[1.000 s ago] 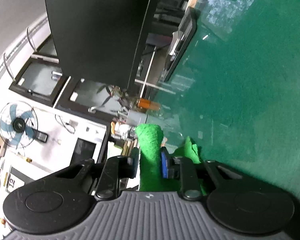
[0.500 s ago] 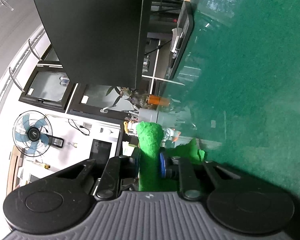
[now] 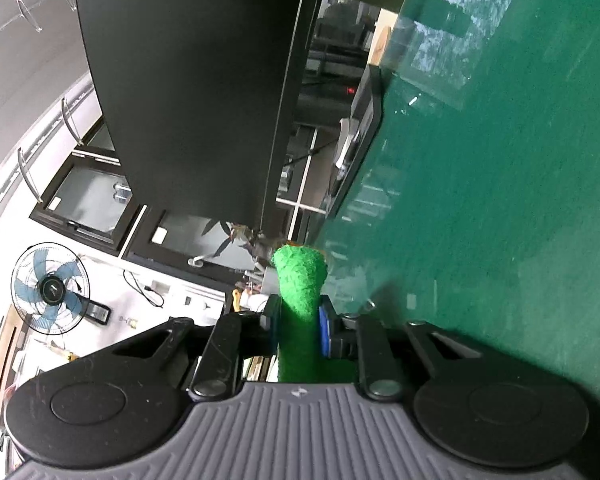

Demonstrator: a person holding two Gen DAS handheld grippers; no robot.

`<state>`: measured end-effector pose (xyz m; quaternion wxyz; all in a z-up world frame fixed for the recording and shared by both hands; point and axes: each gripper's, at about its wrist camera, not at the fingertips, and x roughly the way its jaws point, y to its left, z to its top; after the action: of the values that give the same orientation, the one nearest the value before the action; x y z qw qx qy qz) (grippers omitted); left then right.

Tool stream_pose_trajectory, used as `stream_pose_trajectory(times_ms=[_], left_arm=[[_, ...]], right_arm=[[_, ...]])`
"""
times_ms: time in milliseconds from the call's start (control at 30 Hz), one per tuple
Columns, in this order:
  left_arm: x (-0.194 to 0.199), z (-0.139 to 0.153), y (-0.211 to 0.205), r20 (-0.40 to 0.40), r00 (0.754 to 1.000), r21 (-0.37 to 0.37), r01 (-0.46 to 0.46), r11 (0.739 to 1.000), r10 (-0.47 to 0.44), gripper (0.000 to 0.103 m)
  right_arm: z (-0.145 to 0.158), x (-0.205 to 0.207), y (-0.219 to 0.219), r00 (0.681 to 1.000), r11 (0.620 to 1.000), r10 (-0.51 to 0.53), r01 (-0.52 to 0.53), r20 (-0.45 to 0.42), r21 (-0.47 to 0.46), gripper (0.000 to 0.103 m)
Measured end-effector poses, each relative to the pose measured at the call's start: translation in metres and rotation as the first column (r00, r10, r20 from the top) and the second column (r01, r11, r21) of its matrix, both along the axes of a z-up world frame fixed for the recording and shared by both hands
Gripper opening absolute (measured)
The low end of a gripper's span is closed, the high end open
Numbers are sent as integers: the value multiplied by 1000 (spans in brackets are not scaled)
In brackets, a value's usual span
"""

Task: Clean bowl
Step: 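Rub the cloth along the bowl's outer side with the right tool while the left holds it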

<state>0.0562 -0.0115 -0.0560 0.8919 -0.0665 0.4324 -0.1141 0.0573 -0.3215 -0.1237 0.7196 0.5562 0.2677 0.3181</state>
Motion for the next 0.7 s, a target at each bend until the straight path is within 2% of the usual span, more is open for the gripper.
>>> stream_pose_trajectory(times_ms=[100, 367, 533, 700], left_arm=[[0, -1, 1, 11, 998, 10, 56, 998, -57, 33], [7, -2, 10, 7, 979, 4, 206, 979, -206, 33], [9, -4, 13, 12, 972, -8, 233, 972, -233, 33], [7, -4, 18, 14, 977, -42, 214, 976, -213, 33]], right_arm=[[-2, 3, -3, 1000, 1000, -16, 16, 6, 20, 20], [-1, -4, -4, 987, 987, -163, 163, 10, 2, 20], [-3, -7, -1, 978, 977, -208, 209, 9, -33, 20], [-5, -6, -2, 975, 974, -224, 224, 10, -25, 20]])
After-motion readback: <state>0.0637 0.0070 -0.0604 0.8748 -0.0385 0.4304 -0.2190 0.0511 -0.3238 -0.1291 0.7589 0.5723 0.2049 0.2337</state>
